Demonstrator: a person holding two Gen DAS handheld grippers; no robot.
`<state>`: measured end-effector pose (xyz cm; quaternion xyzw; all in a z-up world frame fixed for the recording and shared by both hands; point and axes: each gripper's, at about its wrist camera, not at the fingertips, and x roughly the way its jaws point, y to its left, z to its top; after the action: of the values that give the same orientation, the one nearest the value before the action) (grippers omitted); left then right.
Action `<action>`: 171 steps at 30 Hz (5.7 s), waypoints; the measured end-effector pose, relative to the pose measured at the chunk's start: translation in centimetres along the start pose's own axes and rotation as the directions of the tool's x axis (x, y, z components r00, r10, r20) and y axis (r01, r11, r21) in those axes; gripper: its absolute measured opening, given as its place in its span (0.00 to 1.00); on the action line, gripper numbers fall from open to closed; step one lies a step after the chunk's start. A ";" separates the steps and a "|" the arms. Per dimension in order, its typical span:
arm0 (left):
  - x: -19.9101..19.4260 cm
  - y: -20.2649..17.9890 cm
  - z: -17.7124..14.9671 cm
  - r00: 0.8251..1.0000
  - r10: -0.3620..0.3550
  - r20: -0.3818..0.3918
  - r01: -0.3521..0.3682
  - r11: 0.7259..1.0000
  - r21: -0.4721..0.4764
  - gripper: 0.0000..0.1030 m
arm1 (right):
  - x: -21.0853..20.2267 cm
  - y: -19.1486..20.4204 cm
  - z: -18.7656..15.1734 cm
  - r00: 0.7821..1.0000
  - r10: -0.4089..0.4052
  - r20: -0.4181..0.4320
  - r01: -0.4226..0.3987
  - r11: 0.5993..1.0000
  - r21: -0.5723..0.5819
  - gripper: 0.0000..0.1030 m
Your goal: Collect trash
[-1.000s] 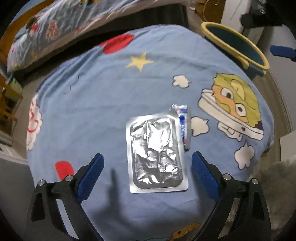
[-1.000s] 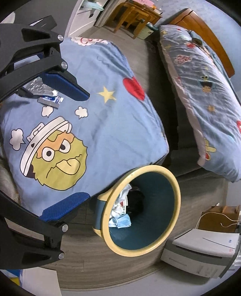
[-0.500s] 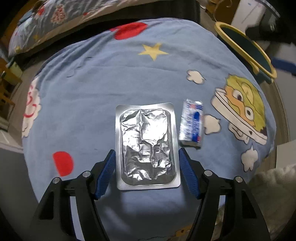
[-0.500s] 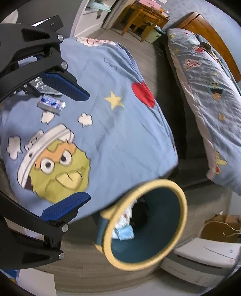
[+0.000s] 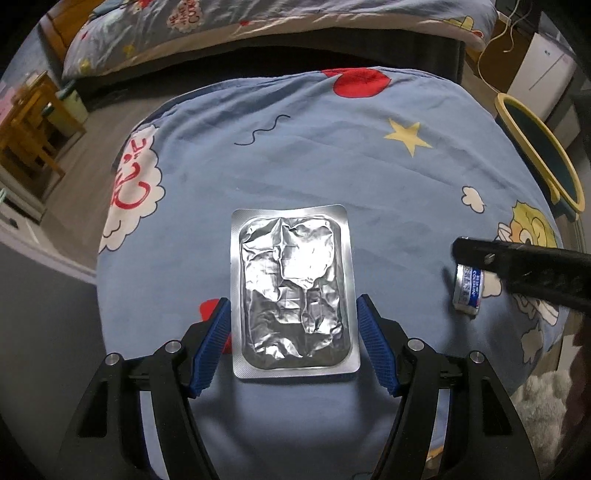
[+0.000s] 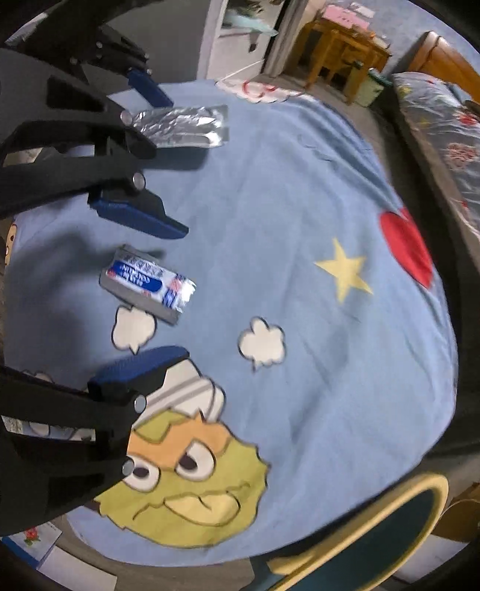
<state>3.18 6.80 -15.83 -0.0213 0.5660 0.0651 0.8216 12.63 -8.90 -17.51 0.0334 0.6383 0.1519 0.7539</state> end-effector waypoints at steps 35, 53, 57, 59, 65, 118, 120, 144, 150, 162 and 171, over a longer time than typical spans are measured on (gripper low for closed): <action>-5.3 -8.7 5.8 0.976 -0.058 0.212 0.018 0.983 0.185 0.67 | -15.8 -5.7 6.5 0.928 -0.008 0.372 0.031 0.998 -0.054 0.10; -5.7 -23.1 13.2 0.929 -0.242 0.280 0.115 0.908 0.403 0.67 | -19.4 -22.6 10.7 0.867 -0.149 0.476 0.047 0.974 0.220 0.10; -5.3 -26.6 14.8 0.917 -0.286 0.279 0.145 0.888 0.436 0.67 | -18.9 -25.8 11.0 0.874 -0.148 0.464 0.041 0.972 0.232 0.10; -5.2 -28.1 15.6 0.910 -0.306 0.278 0.160 0.881 0.446 0.67 | -18.8 -27.0 11.1 0.876 -0.157 0.457 0.052 0.971 0.233 0.10; -3.6 -31.1 17.3 0.908 -0.334 0.251 0.188 0.863 0.469 0.67 | -17.1 -30.9 10.8 0.895 -0.161 0.417 0.036 0.956 0.293 0.10; -9.9 -26.5 10.4 0.901 -0.298 0.314 0.136 0.884 0.448 0.95 | -22.1 -29.9 2.3 0.890 -0.194 0.412 0.246 0.966 -0.076 0.94; -9.9 -26.5 10.4 0.900 -0.300 0.315 0.136 0.881 0.452 0.95 | -22.1 -29.9 2.2 0.890 -0.199 0.411 0.252 0.964 -0.079 0.94; -10.0 -26.8 10.1 0.897 -0.311 0.314 0.136 0.870 0.474 0.95 | -21.6 -29.8 2.6 0.893 -0.208 0.399 0.260 0.962 -0.080 0.94; -10.0 -26.9 10.1 0.898 -0.311 0.311 0.137 0.870 0.474 0.95 | -21.6 -29.8 2.6 0.894 -0.207 0.397 0.259 0.962 -0.081 0.94; -9.8 -26.9 10.0 0.898 -0.313 0.311 0.139 0.869 0.474 0.95 | -21.6 -29.9 2.6 0.895 -0.210 0.394 0.261 0.962 -0.080 0.94; -9.8 -27.0 10.0 0.898 -0.312 0.311 0.138 0.870 0.474 0.95 | -21.6 -30.0 2.7 0.897 -0.209 0.389 0.259 0.963 -0.079 0.94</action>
<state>12.56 -19.67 -4.15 0.1106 0.3905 -0.1596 0.8999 17.82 -42.97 -3.82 -0.0639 0.4696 0.0916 0.8758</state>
